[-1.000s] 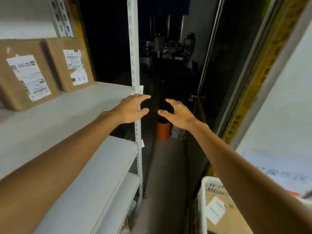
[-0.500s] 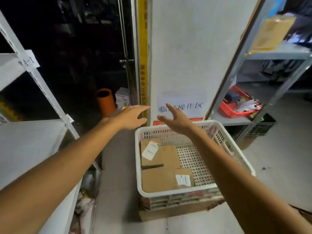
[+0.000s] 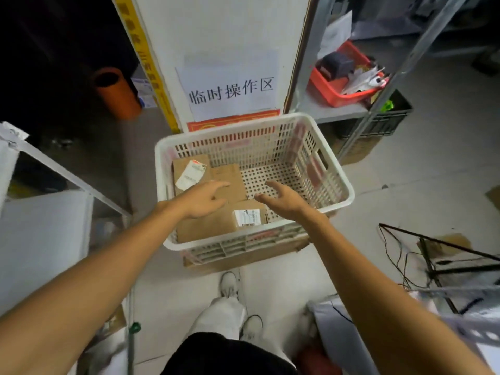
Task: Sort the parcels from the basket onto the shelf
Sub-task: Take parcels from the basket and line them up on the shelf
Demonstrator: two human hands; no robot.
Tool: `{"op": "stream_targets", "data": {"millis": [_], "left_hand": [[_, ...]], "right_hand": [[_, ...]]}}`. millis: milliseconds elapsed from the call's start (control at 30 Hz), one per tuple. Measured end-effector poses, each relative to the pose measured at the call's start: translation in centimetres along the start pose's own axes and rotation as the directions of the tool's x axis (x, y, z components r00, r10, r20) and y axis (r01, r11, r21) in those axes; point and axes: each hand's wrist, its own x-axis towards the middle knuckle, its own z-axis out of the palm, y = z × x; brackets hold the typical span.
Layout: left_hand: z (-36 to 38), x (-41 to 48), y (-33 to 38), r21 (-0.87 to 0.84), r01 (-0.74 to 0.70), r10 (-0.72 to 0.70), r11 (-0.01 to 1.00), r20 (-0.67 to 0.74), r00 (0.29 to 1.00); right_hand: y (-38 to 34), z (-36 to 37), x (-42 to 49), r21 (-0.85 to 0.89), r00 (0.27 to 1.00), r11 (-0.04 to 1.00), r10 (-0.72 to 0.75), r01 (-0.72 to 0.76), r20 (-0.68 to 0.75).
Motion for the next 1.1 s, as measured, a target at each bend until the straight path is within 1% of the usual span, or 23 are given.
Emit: {"op": "stream_targets", "data": {"millis": [67,200,333,433,500,567,700,767,833,900,933,967,1033,1067,1100], "left_hand": [[1.0,1.5,-0.6,-0.040,0.024,-0.022,0.999,0.036,0.999],[2.1,4.9,-2.7,-0.103,0.061,-0.055,0.993,0.059,0.997],[3.1,7.2,-5.9,-0.136,0.175,-0.162,0.975,0.102,0.981],[3.7,7.7,-8.2,-0.195,0.266,-0.256,0.944,0.073,0.964],[4.1,7.5,-9.7,-0.220,0.329,-0.322,0.918,0.071,0.944],[4.9,7.5,-11.1,-0.199,0.368,-0.361,0.908,0.072,0.930],[7.0,7.4,-13.0,-0.220,0.446,-0.454,0.868,0.014,0.891],[8.2,7.5,-13.9,-0.177,0.480,-0.487,0.859,0.006,0.873],[9.5,8.0,-14.7,-0.136,0.531,-0.536,0.836,-0.003,0.844],[10.7,9.1,-15.1,-0.198,0.586,-0.607,0.786,-0.068,0.792],[11.4,9.7,-14.9,-0.225,0.614,-0.642,0.757,-0.078,0.763],[11.8,10.3,-14.7,-0.231,0.648,-0.677,0.726,-0.074,0.732],[13.3,11.3,-14.3,-0.237,0.726,-0.750,0.646,-0.019,0.661],[14.0,11.5,-14.0,-0.245,0.743,-0.768,0.623,-0.011,0.640],[14.6,11.6,-13.6,-0.249,0.743,-0.770,0.621,-0.019,0.637]], "right_hand": [[0.9,0.2,1.5,0.018,0.999,0.999,0.032,-0.033,0.028],[1.9,0.2,5.3,0.012,0.996,0.998,0.065,-0.066,0.053],[2.2,1.2,9.4,-0.007,0.986,0.995,0.099,-0.099,0.132],[2.4,2.7,12.5,0.030,0.977,0.992,0.117,-0.124,0.176],[2.6,4.2,14.3,0.025,0.962,0.992,0.113,-0.123,0.249],[2.9,6.0,16.4,0.028,0.942,0.993,0.099,-0.114,0.322],[4.1,9.8,20.2,0.105,0.902,0.978,0.122,-0.180,0.415],[4.7,11.5,21.8,0.153,0.893,0.957,0.162,-0.246,0.420],[5.3,13.1,22.8,0.191,0.885,0.928,0.220,-0.320,0.411],[6.1,14.6,23.6,0.193,0.873,0.920,0.234,-0.341,0.428],[6.5,15.1,23.7,0.189,0.867,0.920,0.234,-0.344,0.440],[6.7,15.3,23.8,0.193,0.869,0.923,0.220,-0.332,0.444],[7.7,15.8,23.9,0.198,0.863,0.919,0.223,-0.341,0.452],[8.1,15.9,23.7,0.197,0.858,0.915,0.230,-0.351,0.460],[8.5,15.9,23.5,0.197,0.852,0.912,0.237,-0.361,0.466]]}}
